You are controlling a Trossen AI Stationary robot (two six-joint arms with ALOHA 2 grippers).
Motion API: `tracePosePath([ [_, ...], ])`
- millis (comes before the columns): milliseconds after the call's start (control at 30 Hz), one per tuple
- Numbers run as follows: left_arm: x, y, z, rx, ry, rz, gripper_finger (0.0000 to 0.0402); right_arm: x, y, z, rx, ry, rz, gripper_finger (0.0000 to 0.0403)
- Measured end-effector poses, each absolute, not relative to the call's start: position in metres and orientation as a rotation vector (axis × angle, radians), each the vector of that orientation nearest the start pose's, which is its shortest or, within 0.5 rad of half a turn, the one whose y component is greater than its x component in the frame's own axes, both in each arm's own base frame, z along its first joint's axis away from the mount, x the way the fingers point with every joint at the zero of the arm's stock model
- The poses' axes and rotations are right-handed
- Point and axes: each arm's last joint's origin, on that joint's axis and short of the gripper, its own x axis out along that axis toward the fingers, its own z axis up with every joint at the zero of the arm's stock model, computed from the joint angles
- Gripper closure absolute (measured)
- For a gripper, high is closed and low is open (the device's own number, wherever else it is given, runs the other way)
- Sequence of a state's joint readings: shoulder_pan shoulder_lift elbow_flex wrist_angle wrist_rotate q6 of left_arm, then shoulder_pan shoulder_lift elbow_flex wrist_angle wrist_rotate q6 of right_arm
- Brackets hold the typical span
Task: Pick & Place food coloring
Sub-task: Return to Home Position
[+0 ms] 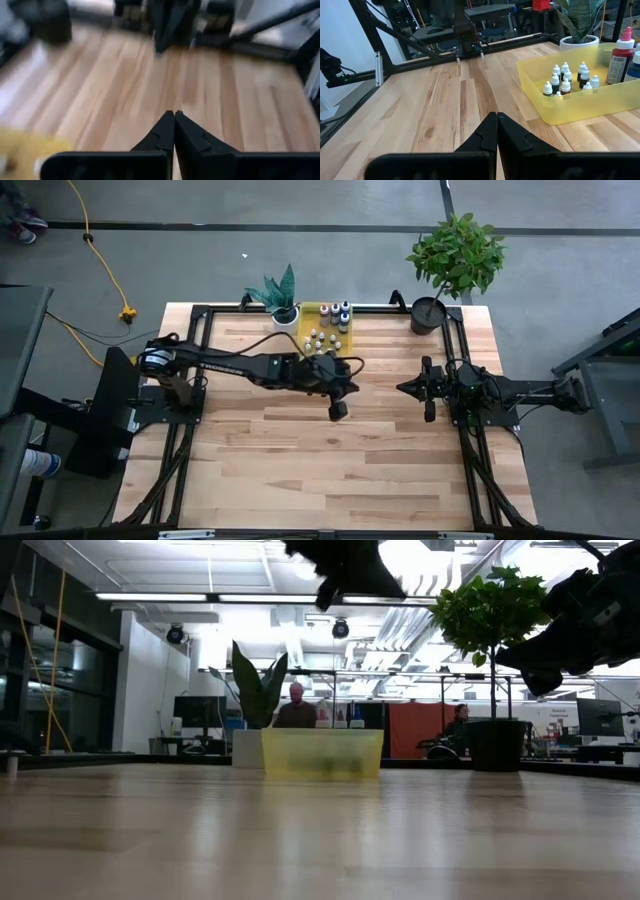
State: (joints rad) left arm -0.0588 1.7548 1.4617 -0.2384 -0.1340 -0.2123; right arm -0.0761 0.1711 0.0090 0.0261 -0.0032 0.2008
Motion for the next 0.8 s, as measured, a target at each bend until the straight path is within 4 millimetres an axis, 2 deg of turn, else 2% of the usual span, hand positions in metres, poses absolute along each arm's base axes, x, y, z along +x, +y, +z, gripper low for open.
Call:
tracePosePath([
  [67, 0.403, -0.023, 0.302, -0.12, 0.443, 0.098, 0.0399, 0.107, -0.008, 0.155, 0.206, 0.127, -0.086, 0.0402],
  [200, 0.38, -0.024, 0.299, -0.051, 0.415, 0.028, 0.0401, 0.107, -0.008, 0.155, 0.206, 0.131, -0.086, 0.0402],
  [300, 0.35, -0.021, 0.286, -0.043, 0.463, 0.031, 0.0401, 0.107, -0.008, 0.155, 0.206, 0.134, -0.087, 0.0402],
  [467, 0.296, -0.017, 0.283, -0.04, 0.402, 0.033, 0.0401, 0.107, -0.008, 0.155, 0.206, 0.132, -0.086, 0.0402],
  [567, 0.264, -0.015, 0.269, -0.017, 0.414, 0.029, 0.0401, 0.107, -0.008, 0.154, 0.206, 0.139, -0.087, 0.0402],
  [800, 0.205, -0.011, 0.249, -0.003, 0.361, 0.023, 0.0401, 0.108, -0.008, 0.153, 0.206, 0.149, -0.088, 0.0402],
])
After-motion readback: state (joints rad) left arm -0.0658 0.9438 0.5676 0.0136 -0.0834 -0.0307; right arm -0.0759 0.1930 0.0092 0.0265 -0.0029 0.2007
